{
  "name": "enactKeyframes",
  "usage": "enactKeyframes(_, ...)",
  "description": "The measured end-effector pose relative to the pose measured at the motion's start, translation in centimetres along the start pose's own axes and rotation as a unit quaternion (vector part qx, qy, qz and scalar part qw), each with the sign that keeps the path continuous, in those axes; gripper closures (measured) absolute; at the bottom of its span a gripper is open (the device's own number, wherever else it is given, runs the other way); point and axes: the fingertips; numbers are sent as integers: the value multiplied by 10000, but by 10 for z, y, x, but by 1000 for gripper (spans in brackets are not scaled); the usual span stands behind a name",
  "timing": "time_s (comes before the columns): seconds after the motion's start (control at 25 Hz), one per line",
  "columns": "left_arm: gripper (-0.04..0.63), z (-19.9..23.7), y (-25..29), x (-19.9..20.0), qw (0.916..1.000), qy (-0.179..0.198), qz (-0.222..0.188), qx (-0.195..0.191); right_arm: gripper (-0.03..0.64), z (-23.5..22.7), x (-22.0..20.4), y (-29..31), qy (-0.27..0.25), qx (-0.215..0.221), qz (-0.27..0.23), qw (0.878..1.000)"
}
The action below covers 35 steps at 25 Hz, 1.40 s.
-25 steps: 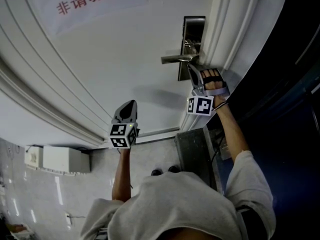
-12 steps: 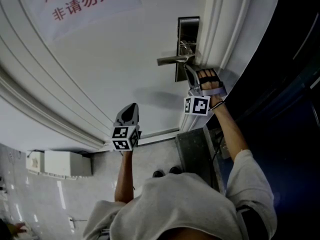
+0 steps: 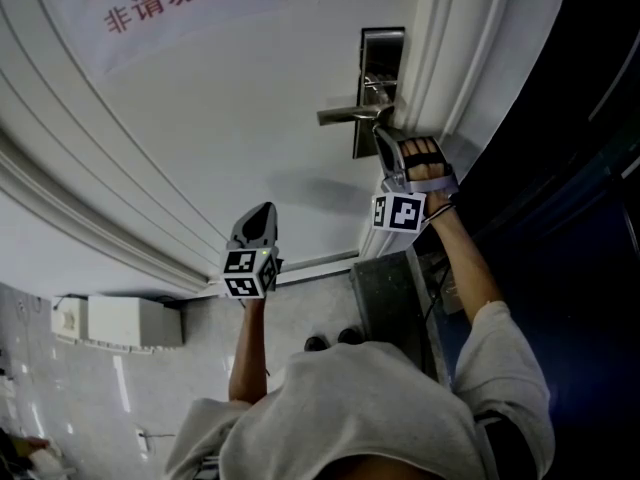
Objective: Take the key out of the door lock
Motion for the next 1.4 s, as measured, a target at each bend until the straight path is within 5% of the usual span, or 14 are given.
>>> enactKeyframes(0.64, 578, -15, 9, 4, 9998, 55, 3, -211, 588, 0, 2, -44, 358, -25, -105, 9993)
enactKeyframes(0.88, 579, -20, 12, 1, 9997, 65, 30, -248, 586, 5, -7, -58, 1541, 169, 79, 9879)
enactKeyframes(1.0, 578, -22, 11, 0, 9997, 71, 47, -250, 586, 13, -11, -67, 2718, 385, 281, 9612)
enactKeyframes(1.12, 578, -20, 10, 0, 9997, 75, 47, -226, 586, 22, -12, -76, 3846, 573, 458, 9202)
enactKeyframes(1.2, 578, -19, 9, 0, 9998, 73, 35, -205, 586, 29, -16, -79, 4643, 722, 614, 8806)
enactKeyframes(1.32, 578, -17, 7, 0, 9998, 76, 29, -167, 587, 38, -23, -83, 5835, 905, 776, 8033)
enactKeyframes(1.4, 578, -14, 4, 0, 9999, 70, 21, -121, 586, 39, -26, -84, 6307, 904, 794, 7666)
Point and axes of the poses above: the fingertips, and each gripper's own axes: y forward along the fingers, z to its left, x out of its top, and after that the axes turned 9 degrees about -x, right-handed
